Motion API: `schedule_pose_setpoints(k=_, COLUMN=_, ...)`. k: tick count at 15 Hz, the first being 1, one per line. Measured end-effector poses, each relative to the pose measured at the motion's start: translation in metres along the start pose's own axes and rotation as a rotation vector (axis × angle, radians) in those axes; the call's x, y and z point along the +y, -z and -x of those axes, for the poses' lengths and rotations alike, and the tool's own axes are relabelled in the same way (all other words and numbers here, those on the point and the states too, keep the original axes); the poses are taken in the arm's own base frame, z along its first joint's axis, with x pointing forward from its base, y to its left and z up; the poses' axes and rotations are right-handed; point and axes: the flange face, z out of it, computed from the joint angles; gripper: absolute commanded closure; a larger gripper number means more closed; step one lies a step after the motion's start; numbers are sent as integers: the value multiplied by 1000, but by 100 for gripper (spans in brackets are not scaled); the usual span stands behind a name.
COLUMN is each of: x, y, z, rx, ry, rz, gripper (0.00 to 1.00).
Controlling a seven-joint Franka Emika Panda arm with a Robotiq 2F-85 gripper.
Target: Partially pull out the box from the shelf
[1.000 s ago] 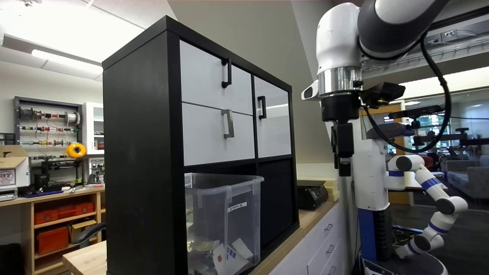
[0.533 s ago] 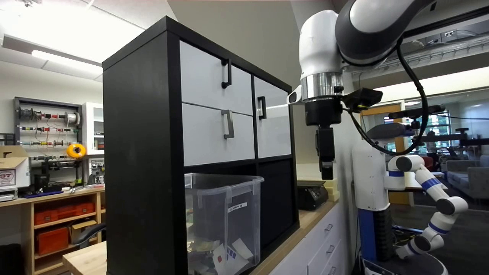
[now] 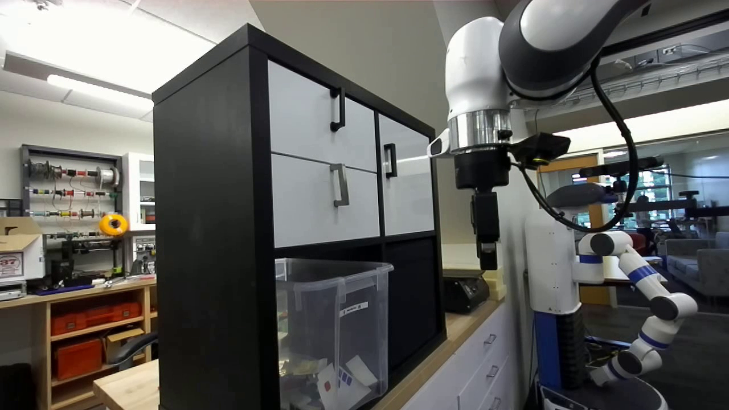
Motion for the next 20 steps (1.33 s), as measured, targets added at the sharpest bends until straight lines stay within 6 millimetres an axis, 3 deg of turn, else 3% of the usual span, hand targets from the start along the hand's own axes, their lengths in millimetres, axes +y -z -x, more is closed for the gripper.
schedule_pose_setpoints(k=7, x=2, y=-19, z=-12, rx=24, ry=75, rz=1, gripper=0)
schedule_pose_setpoints(k=20, x=23, y=-33, z=-65, rx=231, ry=406, rz=82, gripper=0)
